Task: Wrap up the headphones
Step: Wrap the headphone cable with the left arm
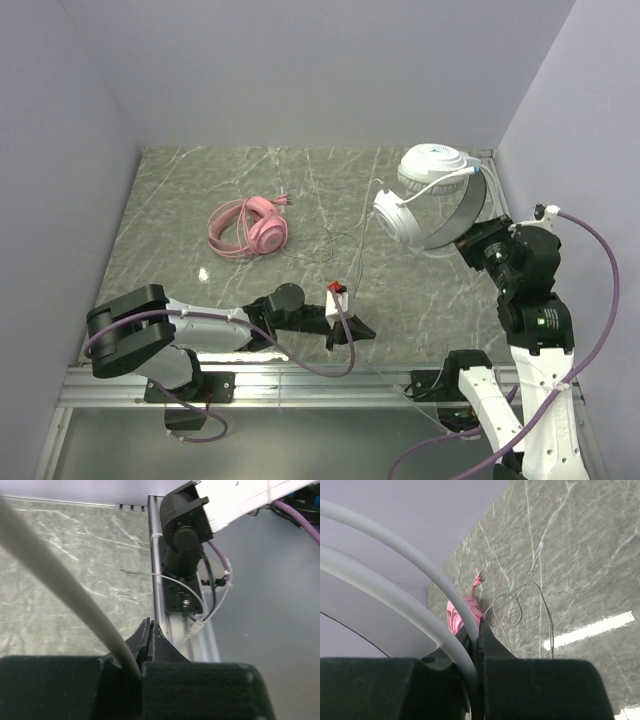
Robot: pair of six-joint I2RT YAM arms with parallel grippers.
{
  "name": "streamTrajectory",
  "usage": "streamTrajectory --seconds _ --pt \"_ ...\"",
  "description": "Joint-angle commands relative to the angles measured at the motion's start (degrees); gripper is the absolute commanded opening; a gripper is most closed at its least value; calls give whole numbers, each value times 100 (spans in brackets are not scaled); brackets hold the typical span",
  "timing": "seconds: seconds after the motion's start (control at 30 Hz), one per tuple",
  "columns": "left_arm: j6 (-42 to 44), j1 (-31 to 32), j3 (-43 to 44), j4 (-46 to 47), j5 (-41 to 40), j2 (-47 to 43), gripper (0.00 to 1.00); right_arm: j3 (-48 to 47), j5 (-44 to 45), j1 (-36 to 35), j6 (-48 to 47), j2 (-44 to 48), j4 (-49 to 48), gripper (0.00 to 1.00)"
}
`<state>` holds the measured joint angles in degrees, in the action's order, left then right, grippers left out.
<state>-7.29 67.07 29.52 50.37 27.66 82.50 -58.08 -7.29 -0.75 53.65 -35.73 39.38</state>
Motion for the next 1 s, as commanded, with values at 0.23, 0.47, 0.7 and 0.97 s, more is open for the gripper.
streamTrajectory --seconds 0.23,0.47,0.7,0.97 --pt "-686 201 -87 142 -103 -295 0 -405 429 23 -117 -373 -932 0" --pt "-1169 298 948 -1879 -244 -489 0 -599 1432 23 -188 -655 -817 0" --pt "-1670 342 1600 -3243 -638 -323 0 -809 1932 14 31 -953 -598 0" --pt "-2031 535 2847 -5200 -1173 -59 1 -757 2618 -4 -47 -1173 -536 0"
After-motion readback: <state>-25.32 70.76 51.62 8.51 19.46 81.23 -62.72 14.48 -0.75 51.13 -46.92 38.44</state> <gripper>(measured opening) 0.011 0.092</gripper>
